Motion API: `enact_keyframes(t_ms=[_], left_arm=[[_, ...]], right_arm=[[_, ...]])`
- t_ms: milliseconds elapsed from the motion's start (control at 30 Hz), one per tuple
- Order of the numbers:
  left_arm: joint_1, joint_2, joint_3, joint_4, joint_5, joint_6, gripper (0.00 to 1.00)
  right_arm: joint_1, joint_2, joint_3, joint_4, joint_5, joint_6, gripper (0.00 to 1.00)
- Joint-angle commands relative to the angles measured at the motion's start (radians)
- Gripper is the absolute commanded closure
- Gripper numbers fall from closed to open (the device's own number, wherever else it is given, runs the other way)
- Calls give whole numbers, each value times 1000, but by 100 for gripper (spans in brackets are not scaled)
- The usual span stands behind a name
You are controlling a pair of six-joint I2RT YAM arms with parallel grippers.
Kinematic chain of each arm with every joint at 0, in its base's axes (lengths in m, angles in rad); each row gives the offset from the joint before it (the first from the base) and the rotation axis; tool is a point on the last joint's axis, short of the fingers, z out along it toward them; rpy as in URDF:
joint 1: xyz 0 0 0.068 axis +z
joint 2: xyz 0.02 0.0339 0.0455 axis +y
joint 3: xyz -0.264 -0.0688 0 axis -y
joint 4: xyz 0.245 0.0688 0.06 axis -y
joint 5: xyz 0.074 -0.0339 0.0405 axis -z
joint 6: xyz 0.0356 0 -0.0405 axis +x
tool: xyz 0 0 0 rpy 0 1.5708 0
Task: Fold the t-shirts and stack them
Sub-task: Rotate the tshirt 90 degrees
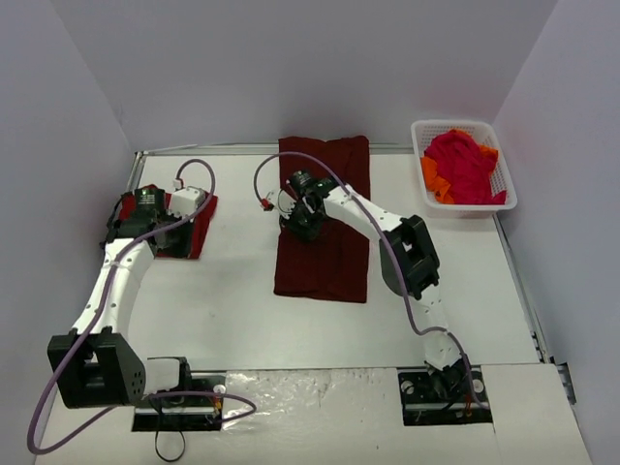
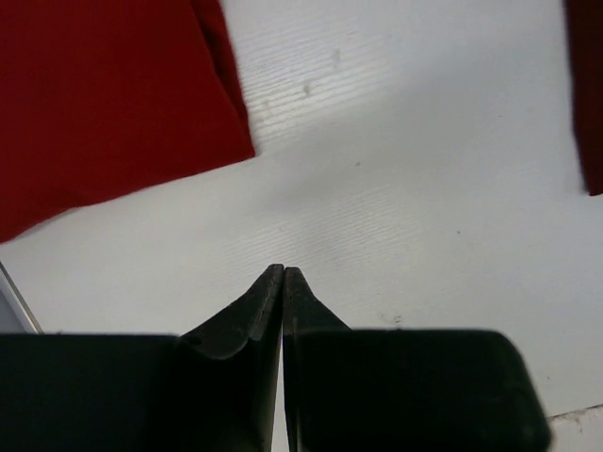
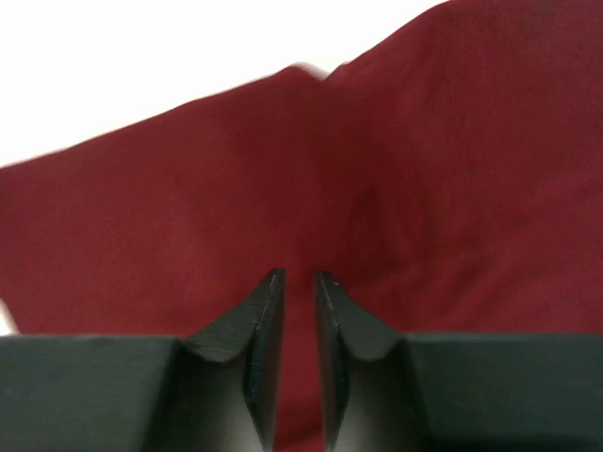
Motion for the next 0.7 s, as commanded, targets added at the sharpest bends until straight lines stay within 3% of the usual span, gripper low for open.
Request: enact_keyframes(t_ms=[0,67,133,267,467,533,667], left_arm=[[-44,-107,43,-21,47,58,96],[-98,-131,63,-27,50,81,90],[-135,-139,83,-65,63,119,87],[-288,-162,83,-113,90,193,74],[-464,-199,-20,-75,53,261,61],[-546,-191,-57,-47,13,276,60],[-705,-129,-127,7,-109,313,60]], right_arm=[[8,-216,-55,-39,22,-10,83],[5,-305,-87,-44,39,-7,76],[-7,-377,-144,-56,70,-6,59],[-89,-492,-286,-72,88,11,57],[-377,-635,-523,-67,47,43,58],[-487,-667,-561,-64,-14,59,59],[-583,-704,-638,-62,-174,79,59]])
